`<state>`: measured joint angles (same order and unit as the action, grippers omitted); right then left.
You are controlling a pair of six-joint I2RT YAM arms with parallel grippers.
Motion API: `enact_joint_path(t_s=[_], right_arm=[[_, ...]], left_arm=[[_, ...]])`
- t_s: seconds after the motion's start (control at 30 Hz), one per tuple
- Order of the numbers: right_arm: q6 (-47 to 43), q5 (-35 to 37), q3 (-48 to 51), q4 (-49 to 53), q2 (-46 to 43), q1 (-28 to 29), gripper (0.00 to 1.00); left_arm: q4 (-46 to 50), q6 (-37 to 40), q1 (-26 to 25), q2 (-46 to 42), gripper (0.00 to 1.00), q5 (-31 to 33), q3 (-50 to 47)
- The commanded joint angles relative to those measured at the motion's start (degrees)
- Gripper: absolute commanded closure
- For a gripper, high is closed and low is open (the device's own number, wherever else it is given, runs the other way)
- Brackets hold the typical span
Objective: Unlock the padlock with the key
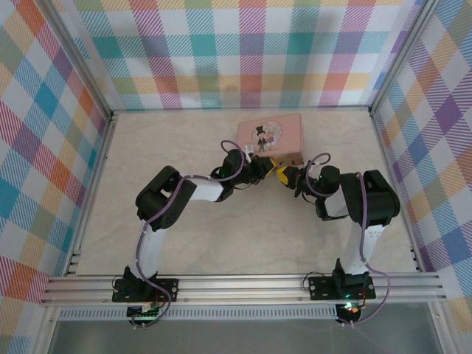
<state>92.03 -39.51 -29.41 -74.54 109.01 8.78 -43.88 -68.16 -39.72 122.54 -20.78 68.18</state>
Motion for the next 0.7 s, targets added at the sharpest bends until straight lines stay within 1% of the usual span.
enact_joint_path(t_s=[0.0,0.13,0.2,0.43,0.57,0.67], right_arm=[[-3.1,2.5,-3.5,2.6,-0.3,1.3,1.0],[-4.3,4.1,-4.2,5.5,-1.3,2.3,1.0],[-4.8,3.4,-5.8,7.3,-1.3,3.2,1.0],[-3.8,3.3,-7.3,7.1,-0.4,3.8,1.0],[-4.1,2.7,-7.3,7.2,0.3,3.7,1.0],[-4.7,2.1,-6.5,7.5,0.9,3.5,0.94]], left_arm=[[1.0,-3.2,-3.0,1.6,1.0,-10.0,0.7],[1.1,-2.6,-3.4,1.3,1.0,-10.8,0.5],[1.2,-2.3,-3.5,1.3,1.0,-11.2,0.5],[1.9,-1.7,-3.7,0.5,1.0,-11.7,0.5],[4.1,-0.5,-3.0,-0.8,1.0,-9.7,-0.8],[5.8,0.0,-2.1,-2.3,1.0,-7.6,-2.3]])
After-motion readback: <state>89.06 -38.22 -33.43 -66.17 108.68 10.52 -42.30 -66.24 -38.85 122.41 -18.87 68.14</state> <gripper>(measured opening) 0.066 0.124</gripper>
